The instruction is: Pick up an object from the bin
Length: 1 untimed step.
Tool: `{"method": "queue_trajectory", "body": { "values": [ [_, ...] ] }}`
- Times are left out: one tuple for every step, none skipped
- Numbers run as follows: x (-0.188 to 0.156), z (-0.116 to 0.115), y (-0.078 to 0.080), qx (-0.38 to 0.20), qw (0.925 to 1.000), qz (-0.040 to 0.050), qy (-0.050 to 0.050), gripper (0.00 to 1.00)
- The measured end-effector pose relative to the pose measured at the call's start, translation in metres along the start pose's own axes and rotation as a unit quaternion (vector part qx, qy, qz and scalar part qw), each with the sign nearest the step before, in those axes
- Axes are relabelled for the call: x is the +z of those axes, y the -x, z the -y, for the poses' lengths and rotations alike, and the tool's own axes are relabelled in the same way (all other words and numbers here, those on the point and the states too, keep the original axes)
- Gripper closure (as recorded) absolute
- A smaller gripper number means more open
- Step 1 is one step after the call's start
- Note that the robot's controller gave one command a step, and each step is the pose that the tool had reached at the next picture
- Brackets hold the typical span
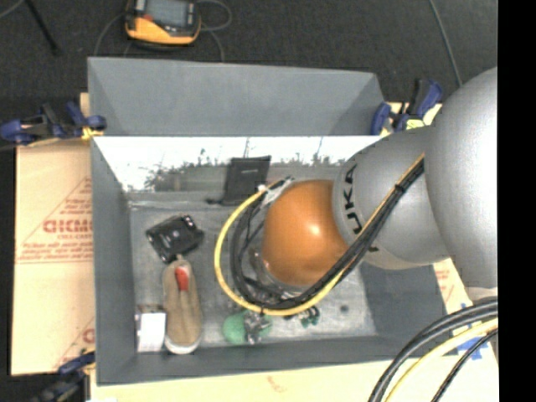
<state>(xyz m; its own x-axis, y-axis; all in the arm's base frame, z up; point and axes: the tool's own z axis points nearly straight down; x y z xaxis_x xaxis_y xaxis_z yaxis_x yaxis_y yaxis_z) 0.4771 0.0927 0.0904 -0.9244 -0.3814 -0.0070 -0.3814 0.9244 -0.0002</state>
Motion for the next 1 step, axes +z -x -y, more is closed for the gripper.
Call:
{"method": "queue_trajectory", "body": {
  "values": [
    [0.0000,0.0000,0.0000,0.000,1.0000,0.0000,0.000,1.00]
  ]
}}
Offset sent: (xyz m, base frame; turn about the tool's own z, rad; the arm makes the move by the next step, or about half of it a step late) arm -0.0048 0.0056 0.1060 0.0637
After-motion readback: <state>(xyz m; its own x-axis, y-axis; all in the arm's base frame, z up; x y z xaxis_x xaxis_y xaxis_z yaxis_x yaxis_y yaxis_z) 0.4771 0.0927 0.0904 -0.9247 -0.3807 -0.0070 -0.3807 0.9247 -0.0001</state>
